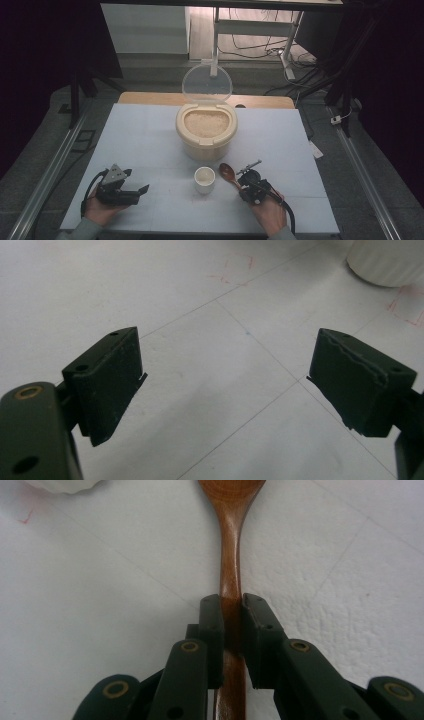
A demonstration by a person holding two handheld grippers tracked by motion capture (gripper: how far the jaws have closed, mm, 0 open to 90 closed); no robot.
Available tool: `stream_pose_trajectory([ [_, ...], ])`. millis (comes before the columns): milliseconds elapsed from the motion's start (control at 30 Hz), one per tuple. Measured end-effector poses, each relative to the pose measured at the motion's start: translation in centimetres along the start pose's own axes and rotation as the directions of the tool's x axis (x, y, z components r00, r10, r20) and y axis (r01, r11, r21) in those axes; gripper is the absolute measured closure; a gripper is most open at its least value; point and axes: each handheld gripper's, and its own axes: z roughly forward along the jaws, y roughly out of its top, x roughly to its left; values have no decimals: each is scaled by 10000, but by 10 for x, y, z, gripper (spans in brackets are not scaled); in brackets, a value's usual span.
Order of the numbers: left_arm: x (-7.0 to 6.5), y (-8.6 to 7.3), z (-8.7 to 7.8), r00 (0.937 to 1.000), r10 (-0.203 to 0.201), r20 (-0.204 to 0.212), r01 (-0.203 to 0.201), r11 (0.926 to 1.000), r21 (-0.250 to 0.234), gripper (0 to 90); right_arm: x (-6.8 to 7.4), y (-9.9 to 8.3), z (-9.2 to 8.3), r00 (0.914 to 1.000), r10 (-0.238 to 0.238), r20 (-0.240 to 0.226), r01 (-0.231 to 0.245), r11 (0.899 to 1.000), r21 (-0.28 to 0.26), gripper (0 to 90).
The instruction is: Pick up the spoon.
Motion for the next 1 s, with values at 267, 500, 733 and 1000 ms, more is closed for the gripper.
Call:
stream_pose_trajectory([
  [267,1,-1,1,10000,-50,-67,51,10000,52,140,-21,-9,-14,9951,157,-978,-222,9976,-657,794],
  [500,1,-2,2,9999,-73,-124,74,9999,109,140,-34,-18,-26,9870,-22,-1606,-170,9929,-1180,794],
  [733,2,-2,4,9998,-86,-206,89,9998,183,140,-41,-21,-40,9793,-479,-1965,121,9836,-1798,794],
  [1000,3,-2,5,9995,-119,-297,127,9996,265,140,-43,-22,-56,9654,-1205,-2311,610,9666,-2491,794],
])
